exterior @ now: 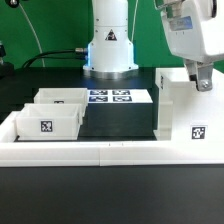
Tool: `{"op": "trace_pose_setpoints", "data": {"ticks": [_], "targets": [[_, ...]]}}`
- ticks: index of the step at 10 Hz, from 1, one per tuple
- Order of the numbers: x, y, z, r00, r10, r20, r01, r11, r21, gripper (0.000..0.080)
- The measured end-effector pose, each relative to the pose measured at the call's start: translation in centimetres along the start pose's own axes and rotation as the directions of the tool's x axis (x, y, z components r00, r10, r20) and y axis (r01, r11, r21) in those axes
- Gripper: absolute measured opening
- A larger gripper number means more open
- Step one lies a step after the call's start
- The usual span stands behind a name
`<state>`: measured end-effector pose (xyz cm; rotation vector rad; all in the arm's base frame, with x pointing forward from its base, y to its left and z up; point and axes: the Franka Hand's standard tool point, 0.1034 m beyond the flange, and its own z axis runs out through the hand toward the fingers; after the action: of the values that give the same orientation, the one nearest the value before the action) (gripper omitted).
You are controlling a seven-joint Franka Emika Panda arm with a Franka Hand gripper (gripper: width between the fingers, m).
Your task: Assemble drawer
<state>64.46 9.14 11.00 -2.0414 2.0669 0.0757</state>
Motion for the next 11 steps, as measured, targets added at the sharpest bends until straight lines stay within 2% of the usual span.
{"op": "trace_pose_setpoints", "data": {"ticks": [1, 2, 3, 4, 5, 6, 9, 11], "targets": [[0.0, 0.0, 0.0, 1.0, -0.003, 0.0, 0.003, 1.0, 0.0, 0.0436], [0.0, 0.0, 0.0, 1.0, -0.005, 0.0, 0.005, 1.0, 0.0, 0.0594], [-0.1, 0.0, 0.0, 1.0, -0.009, 0.0, 0.009, 1.0, 0.0, 0.0594], [-0.1, 0.0, 0.0, 1.0, -0.014, 0.0, 0.014, 1.0, 0.0, 0.0638], [-0.1, 0.0, 0.0, 1.0, -0.022, 0.0, 0.022, 1.0, -0.001, 0.0646], [0.2, 0.4, -0.5, 0.994, -0.109, 0.002, 0.109, 0.994, 0.0, 0.0646], [-0.1, 1.9, -3.5, 0.989, -0.147, 0.025, 0.146, 0.989, 0.022, 0.0649], [-0.2, 2.1, -3.6, 0.986, -0.165, 0.033, 0.164, 0.986, 0.024, 0.0649]]}}
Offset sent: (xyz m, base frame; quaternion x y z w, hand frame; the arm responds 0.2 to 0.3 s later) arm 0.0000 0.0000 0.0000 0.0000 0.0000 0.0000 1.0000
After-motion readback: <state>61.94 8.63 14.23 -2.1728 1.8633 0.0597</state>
